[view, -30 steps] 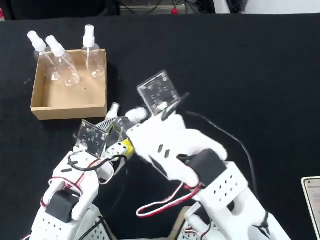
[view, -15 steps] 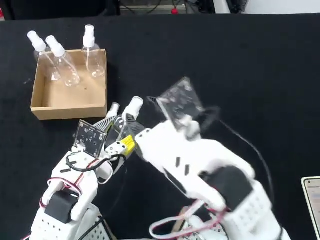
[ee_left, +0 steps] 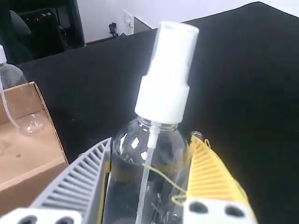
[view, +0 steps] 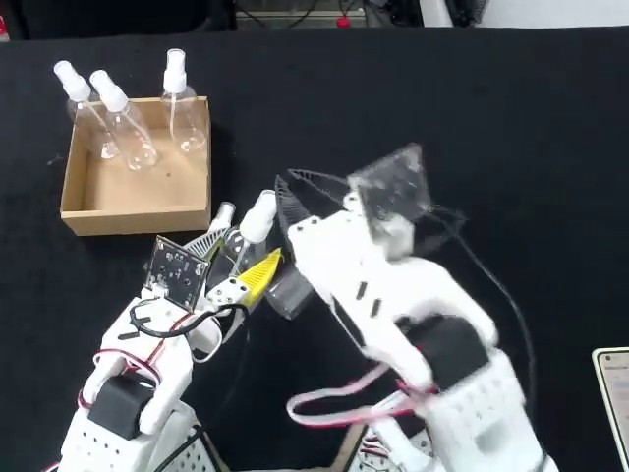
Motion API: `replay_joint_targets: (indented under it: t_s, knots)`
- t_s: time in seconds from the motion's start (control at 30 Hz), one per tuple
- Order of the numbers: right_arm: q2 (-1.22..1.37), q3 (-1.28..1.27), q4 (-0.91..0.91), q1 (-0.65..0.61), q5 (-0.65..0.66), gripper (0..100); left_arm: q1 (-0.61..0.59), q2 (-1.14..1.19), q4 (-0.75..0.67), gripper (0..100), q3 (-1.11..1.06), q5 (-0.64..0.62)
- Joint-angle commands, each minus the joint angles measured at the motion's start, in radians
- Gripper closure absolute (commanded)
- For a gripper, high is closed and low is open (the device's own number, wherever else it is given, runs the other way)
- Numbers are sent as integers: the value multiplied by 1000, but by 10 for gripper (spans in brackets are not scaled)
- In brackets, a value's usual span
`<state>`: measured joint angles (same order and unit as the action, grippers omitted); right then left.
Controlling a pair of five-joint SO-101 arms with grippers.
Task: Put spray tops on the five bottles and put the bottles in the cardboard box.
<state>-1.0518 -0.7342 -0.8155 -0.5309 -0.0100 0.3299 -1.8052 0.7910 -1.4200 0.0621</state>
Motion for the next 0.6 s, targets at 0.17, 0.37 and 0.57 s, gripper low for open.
replay_joint_targets:
  t_s: [0.17,0.37,0.57]
  knots:
    - [68,-4,-8,-38,8,977,8,-12,-21,970,16,-11]
    - [5,-7,-89,-150,9,976,8,-12,-21,970,16,-9]
    - [-58,42,-94,-51,91,973,8,-12,-21,969,16,-11]
